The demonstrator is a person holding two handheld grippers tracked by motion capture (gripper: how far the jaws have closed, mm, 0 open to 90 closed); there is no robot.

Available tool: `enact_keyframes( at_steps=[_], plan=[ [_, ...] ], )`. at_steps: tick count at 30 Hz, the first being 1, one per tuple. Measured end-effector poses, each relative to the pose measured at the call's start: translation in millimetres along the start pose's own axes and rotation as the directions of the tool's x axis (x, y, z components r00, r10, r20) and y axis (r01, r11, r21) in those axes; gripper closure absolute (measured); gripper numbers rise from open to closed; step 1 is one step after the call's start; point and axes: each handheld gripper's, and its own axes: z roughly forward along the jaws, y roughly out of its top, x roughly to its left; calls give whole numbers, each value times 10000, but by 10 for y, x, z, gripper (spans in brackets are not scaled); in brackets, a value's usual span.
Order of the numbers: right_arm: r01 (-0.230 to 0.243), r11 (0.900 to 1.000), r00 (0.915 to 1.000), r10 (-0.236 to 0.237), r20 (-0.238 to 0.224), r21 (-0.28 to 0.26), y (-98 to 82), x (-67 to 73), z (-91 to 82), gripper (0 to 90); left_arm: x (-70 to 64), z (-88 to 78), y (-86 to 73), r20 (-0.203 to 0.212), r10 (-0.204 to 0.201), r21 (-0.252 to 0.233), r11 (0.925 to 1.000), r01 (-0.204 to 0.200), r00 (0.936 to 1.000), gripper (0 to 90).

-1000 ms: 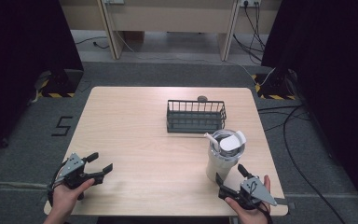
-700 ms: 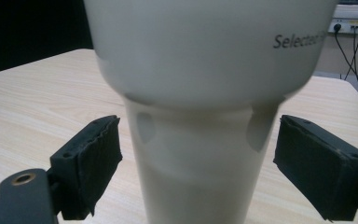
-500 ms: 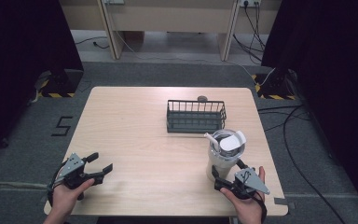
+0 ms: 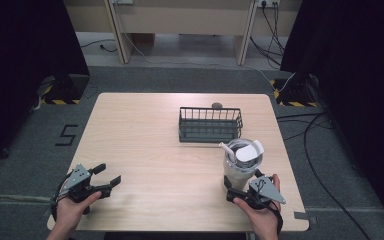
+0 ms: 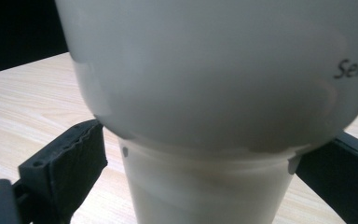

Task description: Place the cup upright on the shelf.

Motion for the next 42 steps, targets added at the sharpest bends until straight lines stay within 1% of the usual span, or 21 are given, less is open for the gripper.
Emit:
enact_keyframes(
  at_steps=[1, 3, 6, 15, 21, 29, 39, 42],
  plan=[
    [-44, 10000, 10000, 44, -7, -17, 0, 8, 16, 31, 0, 0, -1, 4, -3, 6, 10000, 3, 10000, 179],
    [60, 10000, 10000, -60, 20, -49, 4, 0, 24, 30, 0, 0, 0, 5, 0, 5, 10000, 0, 10000, 179],
    [-87, 9999, 10000, 87, -27, -51, 8, -1, 33, 31, 0, 1, 0, 4, 0, 7, 10000, 0, 10000, 179],
    [-121, 9999, 9999, 121, -8, -88, 6, -7, 90, 33, 2, 0, -1, 4, -6, 6, 10000, 6, 10000, 179],
    [-232, 9996, 9997, 234, 111, -134, 3, -8, 127, 56, 2, 3, -2, 20, -6, 23, 10000, 6, 10000, 179],
    [-330, 9994, 9994, 332, 99, -144, 9, -11, 141, 64, 2, 7, -4, 49, 16, 62, 10000, -16, 10000, 179],
    [-284, 9993, 9994, 289, 215, -249, -6, -11, 176, 93, 5, 5, -6, 50, 25, 78, 10000, -26, 10000, 180],
    [-303, 9992, 9994, 308, 183, -266, -9, -14, 178, 94, 3, 7, -5, 65, 46, 88, 10000, -47, 10000, 180]
  ],
)
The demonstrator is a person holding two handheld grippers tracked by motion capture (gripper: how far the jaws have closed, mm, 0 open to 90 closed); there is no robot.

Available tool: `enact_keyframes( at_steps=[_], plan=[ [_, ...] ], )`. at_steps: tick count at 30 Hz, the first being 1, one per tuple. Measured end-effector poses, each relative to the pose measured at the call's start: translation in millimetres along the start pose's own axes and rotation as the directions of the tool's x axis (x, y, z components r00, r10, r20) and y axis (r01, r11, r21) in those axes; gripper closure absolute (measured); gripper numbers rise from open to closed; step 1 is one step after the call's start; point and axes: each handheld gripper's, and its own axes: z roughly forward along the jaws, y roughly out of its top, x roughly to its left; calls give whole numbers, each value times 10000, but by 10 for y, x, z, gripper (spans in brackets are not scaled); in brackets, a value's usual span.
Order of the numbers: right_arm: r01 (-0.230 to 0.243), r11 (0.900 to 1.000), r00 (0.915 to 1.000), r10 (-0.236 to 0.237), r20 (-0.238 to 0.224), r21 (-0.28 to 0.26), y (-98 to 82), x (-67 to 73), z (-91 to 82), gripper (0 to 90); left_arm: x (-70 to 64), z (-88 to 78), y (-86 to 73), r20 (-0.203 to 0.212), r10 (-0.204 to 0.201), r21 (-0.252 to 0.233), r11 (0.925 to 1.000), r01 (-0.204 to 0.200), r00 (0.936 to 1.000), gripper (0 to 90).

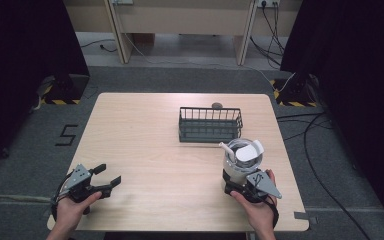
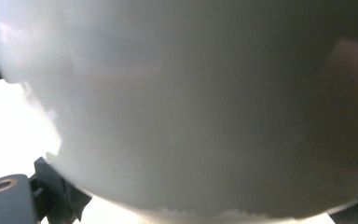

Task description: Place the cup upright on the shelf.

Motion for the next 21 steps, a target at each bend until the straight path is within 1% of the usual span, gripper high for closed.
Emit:
enact_keyframes(
  at_steps=[4, 12, 21],
  plan=[
    [94, 9999, 9998, -95, -150, -57, -4, -20, 7, 96, -1, 0, 0, 5, 6, -2, 10000, -6, 10000, 181],
    [10, 9999, 9998, -12, -197, -122, -11, -29, 27, 84, -4, 1, 1, 21, 10, -15, 10000, -10, 10000, 181],
    [127, 9998, 9998, -130, -138, -166, -22, -18, 65, 97, 1, -3, 0, 16, 7, -12, 10000, -7, 10000, 181]
  ],
)
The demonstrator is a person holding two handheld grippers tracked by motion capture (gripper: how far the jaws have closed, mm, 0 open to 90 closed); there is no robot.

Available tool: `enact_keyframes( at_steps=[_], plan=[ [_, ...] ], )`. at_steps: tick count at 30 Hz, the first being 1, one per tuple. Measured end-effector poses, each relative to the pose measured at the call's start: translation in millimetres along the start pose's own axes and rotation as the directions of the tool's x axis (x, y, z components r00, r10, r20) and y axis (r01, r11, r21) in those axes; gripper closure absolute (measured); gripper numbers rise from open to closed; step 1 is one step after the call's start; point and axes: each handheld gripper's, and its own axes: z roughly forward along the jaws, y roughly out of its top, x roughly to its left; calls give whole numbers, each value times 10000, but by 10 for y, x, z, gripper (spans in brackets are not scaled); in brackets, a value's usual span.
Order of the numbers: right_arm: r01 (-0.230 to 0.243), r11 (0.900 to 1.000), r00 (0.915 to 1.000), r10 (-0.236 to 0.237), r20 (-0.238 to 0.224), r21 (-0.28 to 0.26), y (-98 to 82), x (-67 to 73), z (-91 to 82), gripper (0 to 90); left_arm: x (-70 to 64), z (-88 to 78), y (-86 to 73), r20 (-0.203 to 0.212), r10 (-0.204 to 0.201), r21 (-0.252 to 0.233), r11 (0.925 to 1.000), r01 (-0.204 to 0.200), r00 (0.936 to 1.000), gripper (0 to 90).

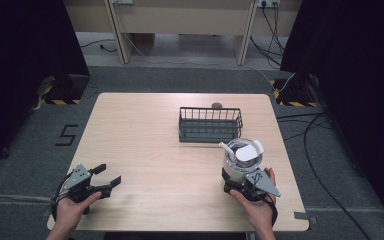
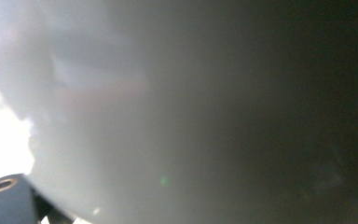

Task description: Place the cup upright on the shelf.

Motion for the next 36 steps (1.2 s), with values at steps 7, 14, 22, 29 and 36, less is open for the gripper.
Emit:
enact_keyframes(
  at_steps=[7, 14, 22, 29, 36],
  plan=[
    [136, 9999, 9999, -136, 15, -51, -2, 0, -5, 105, -3, 2, 0, 19, -2, -8, 10000, 2, 10000, 182],
    [148, 9999, 9999, -149, 40, 83, 16, 1, -7, 107, -5, 5, -1, 22, -3, 6, 10000, 3, 10000, 183],
    [16, 9998, 10000, -18, 75, 192, 40, 0, 5, 108, -2, 4, -2, 26, -28, 6, 10000, 28, 10000, 183],
    [-8, 9998, 10000, 8, -40, 176, 91, 9, 20, 108, 0, 3, -3, 25, -40, -1, 10000, 40, 10000, 183],
    [77, 10000, 10000, -77, -41, 44, 214, -2, 66, 108, 3, -4, -1, -1, -76, -46, 10000, 76, 10000, 183]
  ],
)
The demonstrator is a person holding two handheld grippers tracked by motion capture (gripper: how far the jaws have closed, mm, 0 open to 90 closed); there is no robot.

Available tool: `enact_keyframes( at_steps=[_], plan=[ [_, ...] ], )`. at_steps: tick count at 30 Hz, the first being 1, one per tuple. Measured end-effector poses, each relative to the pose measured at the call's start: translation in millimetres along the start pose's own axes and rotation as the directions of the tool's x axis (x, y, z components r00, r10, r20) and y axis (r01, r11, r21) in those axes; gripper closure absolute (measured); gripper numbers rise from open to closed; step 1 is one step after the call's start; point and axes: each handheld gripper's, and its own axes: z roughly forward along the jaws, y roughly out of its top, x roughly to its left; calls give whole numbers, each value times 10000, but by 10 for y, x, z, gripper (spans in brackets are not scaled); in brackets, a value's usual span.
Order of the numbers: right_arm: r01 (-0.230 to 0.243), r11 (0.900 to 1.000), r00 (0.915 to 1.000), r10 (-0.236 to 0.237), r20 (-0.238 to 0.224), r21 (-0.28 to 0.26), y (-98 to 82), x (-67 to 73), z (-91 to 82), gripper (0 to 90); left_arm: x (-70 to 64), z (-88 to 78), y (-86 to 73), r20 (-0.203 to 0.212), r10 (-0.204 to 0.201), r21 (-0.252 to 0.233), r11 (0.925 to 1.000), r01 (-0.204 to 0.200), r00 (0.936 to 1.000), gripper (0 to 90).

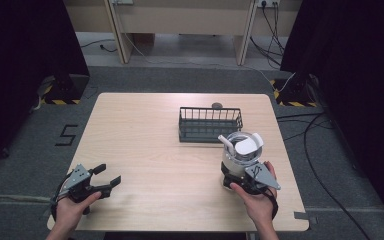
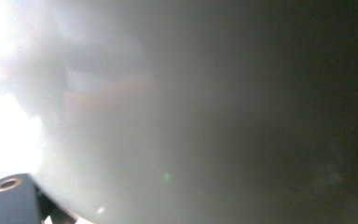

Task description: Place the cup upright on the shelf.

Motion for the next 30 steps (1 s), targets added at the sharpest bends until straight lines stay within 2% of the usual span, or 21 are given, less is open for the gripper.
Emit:
enact_keyframes(
  at_steps=[9, 30],
  plan=[
    [147, 9994, 9999, -146, 18, -300, 207, -29, 89, 108, 3, -2, 1, 4, -8, -11, 10000, 8, 10000, 183],
    [287, 9980, 9996, -285, 49, -557, 509, -83, 361, 109, 9, 0, 0, 13, -50, -31, 10000, 50, 10000, 183]
  ],
)
